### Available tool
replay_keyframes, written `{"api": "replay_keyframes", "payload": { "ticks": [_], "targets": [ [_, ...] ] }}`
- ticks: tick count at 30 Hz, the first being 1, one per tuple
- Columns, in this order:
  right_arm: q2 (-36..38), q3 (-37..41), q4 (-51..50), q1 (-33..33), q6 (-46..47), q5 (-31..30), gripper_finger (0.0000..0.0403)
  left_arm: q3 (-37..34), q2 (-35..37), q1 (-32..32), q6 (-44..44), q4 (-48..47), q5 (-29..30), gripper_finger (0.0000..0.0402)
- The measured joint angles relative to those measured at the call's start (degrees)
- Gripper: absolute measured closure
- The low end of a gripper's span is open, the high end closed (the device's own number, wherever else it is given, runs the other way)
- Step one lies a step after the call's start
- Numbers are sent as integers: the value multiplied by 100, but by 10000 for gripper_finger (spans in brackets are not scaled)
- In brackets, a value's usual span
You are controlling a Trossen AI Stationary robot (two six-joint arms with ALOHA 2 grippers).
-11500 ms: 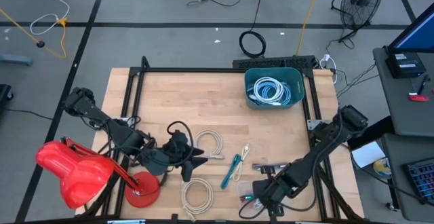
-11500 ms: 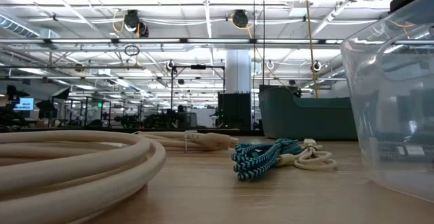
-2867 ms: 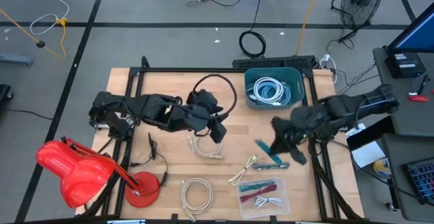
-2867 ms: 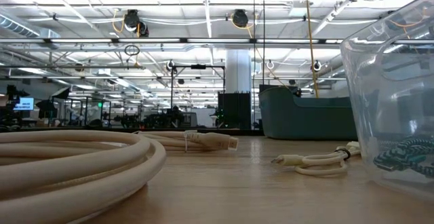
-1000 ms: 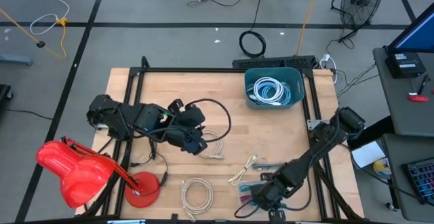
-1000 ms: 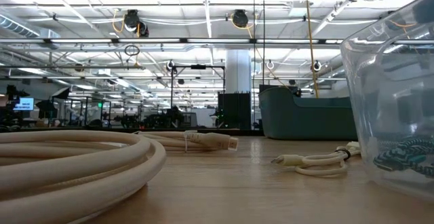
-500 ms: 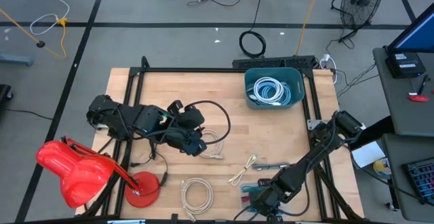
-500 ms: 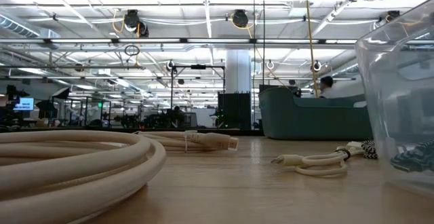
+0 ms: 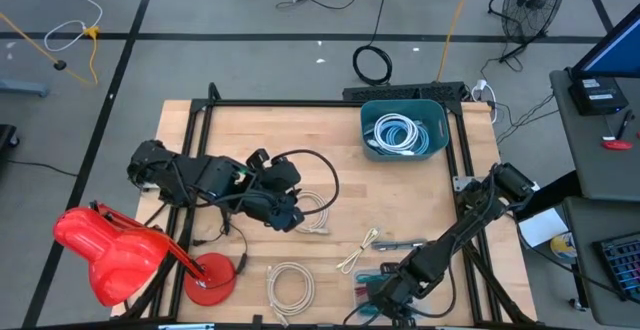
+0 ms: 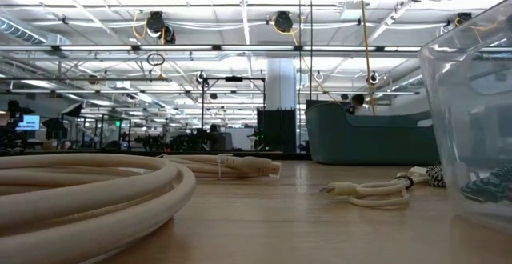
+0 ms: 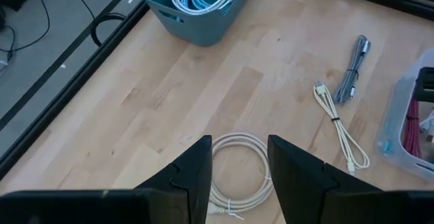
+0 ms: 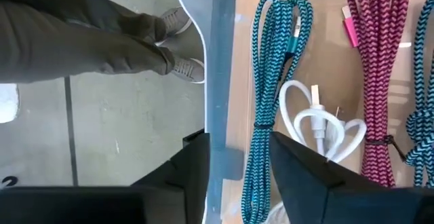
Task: Pick & Place USB Port
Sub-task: Put the top brown HDMI cable into the blue bin
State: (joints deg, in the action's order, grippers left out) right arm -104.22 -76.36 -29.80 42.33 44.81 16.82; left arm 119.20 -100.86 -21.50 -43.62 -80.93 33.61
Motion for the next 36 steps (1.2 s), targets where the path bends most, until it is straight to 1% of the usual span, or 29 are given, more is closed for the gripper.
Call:
{"api": "replay_keyframes", "payload": {
  "ticks": [5,10,12,15,18,20,23,27,30,33,36],
  "targets": [
    [86,0,-3,-121,65,0,244,0,0,0,-41,-2,113,257],
    [451,1,234,-481,64,-90,245,0,0,65,-78,3,150,257],
    [670,0,353,-644,79,-223,247,0,0,123,-255,-35,155,257],
    [1053,2,498,-865,65,-606,247,2,0,295,-971,-458,91,257],
    [1476,2,793,-1069,75,-1259,247,-53,0,516,-1467,-834,-99,257],
    [1772,0,905,-1203,47,-1666,247,-162,0,646,-1445,-837,-242,257],
    [2230,0,846,-1415,-82,-2142,248,-362,-1,740,-1111,-748,-334,257],
    [2832,0,573,-1661,-424,-2610,248,-973,8,798,-496,-411,-356,257],
    [3256,0,124,-1812,-517,-2998,248,-1677,4,873,-8,16,-517,257],
    [3609,0,-367,-1878,-524,-3375,248,-2543,-1,1064,373,789,-1072,257],
    [3868,0,-790,-1875,-520,-3681,248,-3344,-2,1295,650,1858,-1680,257]
  ]
}}
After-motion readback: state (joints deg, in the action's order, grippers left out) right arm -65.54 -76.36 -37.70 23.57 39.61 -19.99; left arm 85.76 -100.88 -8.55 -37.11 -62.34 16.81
